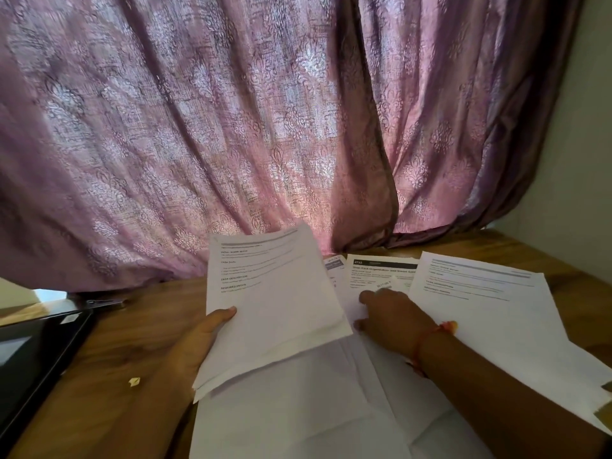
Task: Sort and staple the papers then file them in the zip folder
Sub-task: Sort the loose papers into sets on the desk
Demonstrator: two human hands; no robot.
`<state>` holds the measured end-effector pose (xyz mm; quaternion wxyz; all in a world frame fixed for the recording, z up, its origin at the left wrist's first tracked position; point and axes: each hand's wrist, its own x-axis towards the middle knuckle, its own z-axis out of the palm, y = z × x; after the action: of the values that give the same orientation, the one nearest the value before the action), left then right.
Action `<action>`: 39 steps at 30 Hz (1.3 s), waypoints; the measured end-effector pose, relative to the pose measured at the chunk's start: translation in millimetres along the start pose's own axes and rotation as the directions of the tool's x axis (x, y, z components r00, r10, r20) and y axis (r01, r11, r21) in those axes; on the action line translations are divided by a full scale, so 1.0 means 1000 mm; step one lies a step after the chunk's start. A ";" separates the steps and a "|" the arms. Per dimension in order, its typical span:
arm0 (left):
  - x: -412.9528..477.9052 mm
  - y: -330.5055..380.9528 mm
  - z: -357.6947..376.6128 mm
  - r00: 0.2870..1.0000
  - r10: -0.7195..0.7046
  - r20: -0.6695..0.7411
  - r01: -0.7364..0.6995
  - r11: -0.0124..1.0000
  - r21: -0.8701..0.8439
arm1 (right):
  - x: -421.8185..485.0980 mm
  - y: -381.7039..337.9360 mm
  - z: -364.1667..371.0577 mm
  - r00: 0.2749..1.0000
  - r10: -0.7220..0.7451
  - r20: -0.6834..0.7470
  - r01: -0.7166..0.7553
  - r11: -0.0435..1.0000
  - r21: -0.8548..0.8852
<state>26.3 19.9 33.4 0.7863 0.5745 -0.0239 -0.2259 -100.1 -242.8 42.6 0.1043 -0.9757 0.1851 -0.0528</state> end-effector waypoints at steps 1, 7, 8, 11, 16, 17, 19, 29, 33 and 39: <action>-0.001 -0.001 0.001 1.000 -0.004 0.004 0.004 1.000 0.016 | 0.001 0.001 0.000 1.000 0.008 -0.016 -0.007 0.999 0.035; -0.004 -0.001 0.007 1.000 0.001 0.004 -0.001 0.999 0.037 | 0.008 0.011 0.001 0.991 0.108 -0.074 -0.074 0.931 0.359; -0.004 0.000 0.007 1.000 0.008 0.005 -0.008 0.999 0.034 | 0.010 0.013 0.000 0.986 0.138 -0.095 -0.092 0.920 0.380; -0.004 0.000 0.007 1.000 0.015 0.007 -0.015 0.999 0.038 | 0.014 0.018 -0.006 0.963 0.200 -0.178 -0.118 0.913 0.391; -0.006 0.000 0.006 1.000 0.009 0.018 -0.010 1.000 0.021 | 0.015 0.028 -0.017 0.897 0.291 -0.332 -0.119 0.885 0.451; -0.005 0.000 0.004 1.000 0.015 0.019 -0.015 1.000 0.015 | 0.015 0.029 -0.019 0.870 0.311 -0.382 -0.112 0.880 0.461; -0.004 0.000 0.003 1.000 0.025 0.016 -0.025 1.000 -0.002 | 0.014 0.030 -0.023 0.820 0.337 -0.463 -0.093 0.876 0.473; -0.010 0.008 0.005 0.996 0.062 0.071 -0.054 0.991 -0.120 | -0.009 0.023 -0.060 0.439 0.373 -0.817 0.127 0.875 0.468; -0.014 0.010 0.008 0.994 0.051 0.092 -0.038 0.989 -0.141 | -0.015 0.015 -0.066 0.329 0.422 -0.845 0.152 0.859 0.488; -0.015 0.014 0.008 0.993 0.062 0.103 -0.038 0.974 -0.221 | -0.006 0.012 -0.059 0.406 0.442 -0.799 0.332 0.744 0.580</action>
<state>14.6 21.6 52.4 0.8478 0.4705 -0.0562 -0.2382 -118.3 -262.4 97.2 0.3280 -0.6681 0.2139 -0.6327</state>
